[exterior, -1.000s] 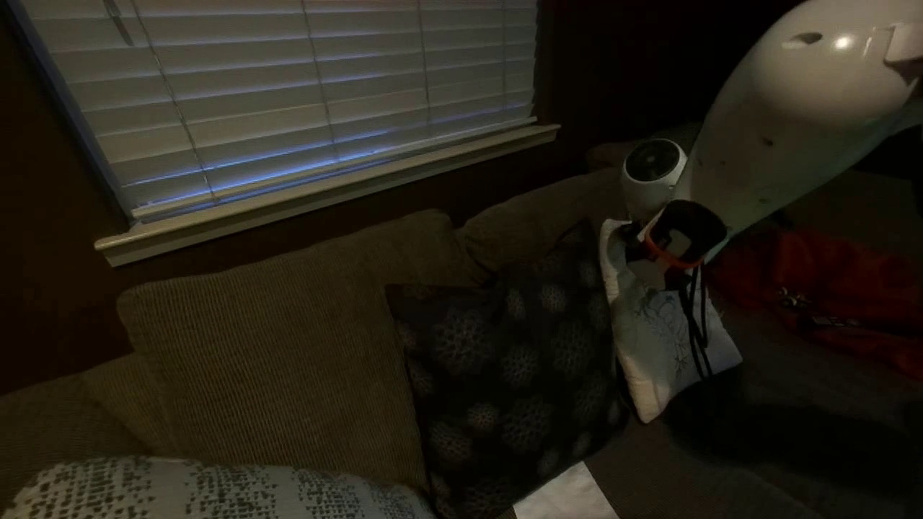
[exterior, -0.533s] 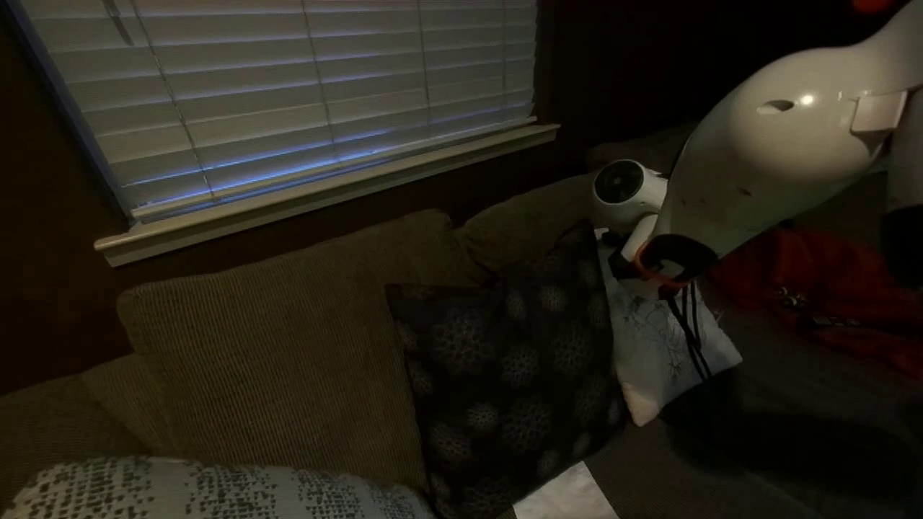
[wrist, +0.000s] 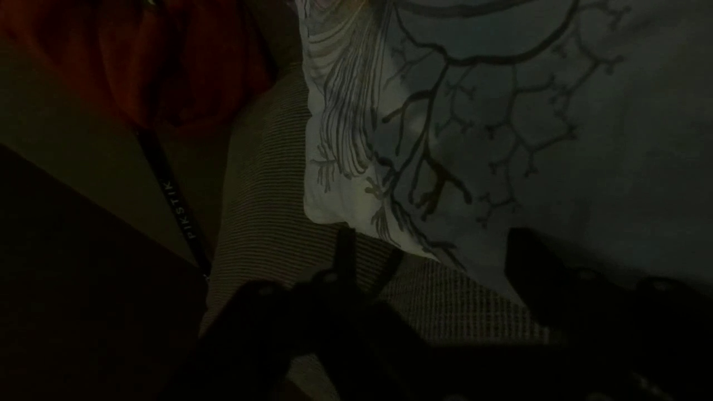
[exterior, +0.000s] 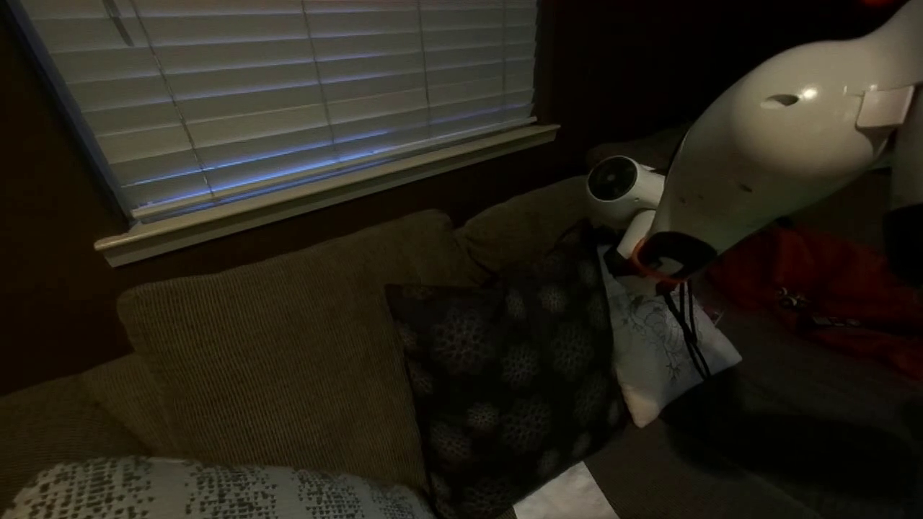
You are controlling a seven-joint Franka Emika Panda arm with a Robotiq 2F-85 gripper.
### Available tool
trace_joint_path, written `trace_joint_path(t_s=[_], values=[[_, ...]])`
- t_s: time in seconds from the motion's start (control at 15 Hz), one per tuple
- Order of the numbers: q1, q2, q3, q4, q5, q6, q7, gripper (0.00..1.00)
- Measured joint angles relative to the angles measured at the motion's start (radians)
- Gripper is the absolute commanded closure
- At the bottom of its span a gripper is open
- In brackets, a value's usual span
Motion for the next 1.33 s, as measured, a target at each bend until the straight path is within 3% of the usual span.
trace_joint_path(t_s=[0.6, 0.8, 0.93, 1.13, 1.33], values=[[0.103, -0.049, -0.066, -0.203, 0.0, -0.004, 0.039, 0.0], [0.129, -0.11, -0.073, -0.317, 0.0, 0.122, 0.011, 0.0], [0.121, -0.175, -0.058, -0.391, 0.001, 0.275, -0.043, 0.0], [0.07, -0.299, 0.001, -0.464, 0.001, 0.448, -0.142, 0.0], [-0.014, -0.434, 0.087, -0.495, -0.048, 0.517, -0.195, 0.0]])
